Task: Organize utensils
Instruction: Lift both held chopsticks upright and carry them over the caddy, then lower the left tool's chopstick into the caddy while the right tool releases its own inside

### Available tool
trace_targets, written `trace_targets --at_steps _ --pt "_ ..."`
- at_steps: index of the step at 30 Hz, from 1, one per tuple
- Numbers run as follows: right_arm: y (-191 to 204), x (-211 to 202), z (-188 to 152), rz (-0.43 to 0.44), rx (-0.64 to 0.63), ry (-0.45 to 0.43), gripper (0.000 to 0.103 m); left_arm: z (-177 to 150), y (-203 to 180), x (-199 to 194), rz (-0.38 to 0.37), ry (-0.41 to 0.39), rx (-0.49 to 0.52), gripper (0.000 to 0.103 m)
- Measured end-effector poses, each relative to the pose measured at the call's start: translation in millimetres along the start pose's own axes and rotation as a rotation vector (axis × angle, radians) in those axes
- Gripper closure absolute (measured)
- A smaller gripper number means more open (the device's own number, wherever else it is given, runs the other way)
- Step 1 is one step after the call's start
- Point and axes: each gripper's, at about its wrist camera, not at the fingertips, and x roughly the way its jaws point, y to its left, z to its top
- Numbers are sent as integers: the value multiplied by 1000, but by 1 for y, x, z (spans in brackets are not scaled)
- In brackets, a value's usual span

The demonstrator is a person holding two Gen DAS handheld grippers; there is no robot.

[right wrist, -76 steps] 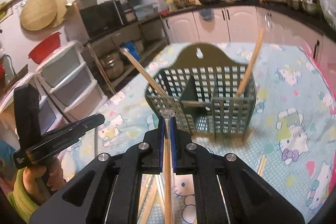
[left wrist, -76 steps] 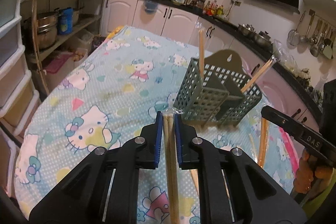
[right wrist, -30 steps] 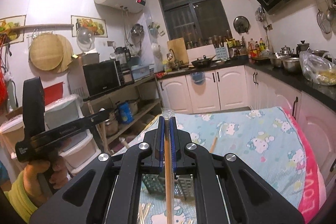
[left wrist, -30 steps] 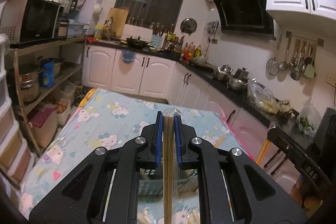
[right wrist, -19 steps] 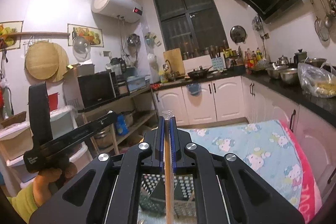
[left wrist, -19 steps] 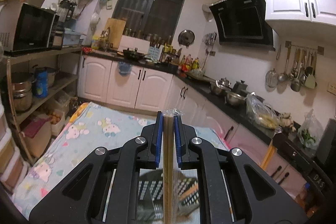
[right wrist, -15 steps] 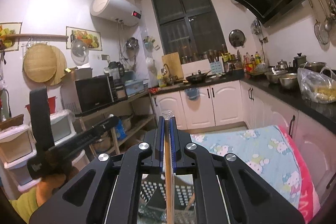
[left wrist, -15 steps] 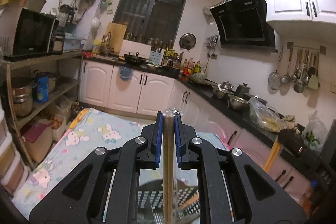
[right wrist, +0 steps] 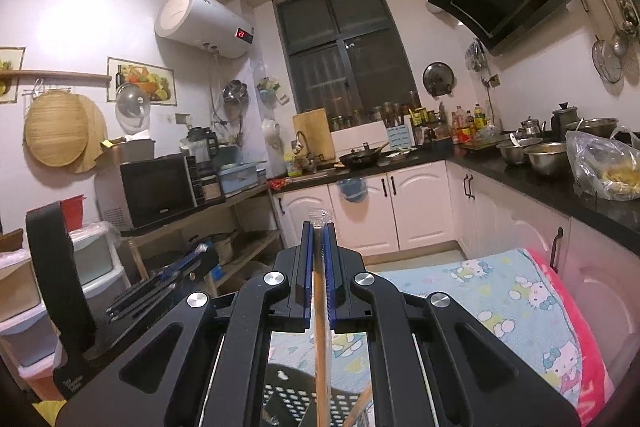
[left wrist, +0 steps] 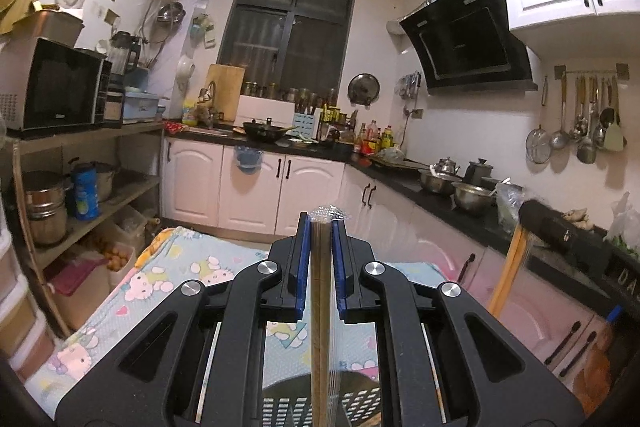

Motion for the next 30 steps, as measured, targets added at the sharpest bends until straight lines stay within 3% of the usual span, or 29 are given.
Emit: trace_targets --at_steps 15,30 --pt "-14 16 -46 -25 -29 19 97 -36 6 13 -12 30 1 98" --pt "-27 -11 -80 -20 -19 100 97 -56 13 11 -34 95 -5 98"
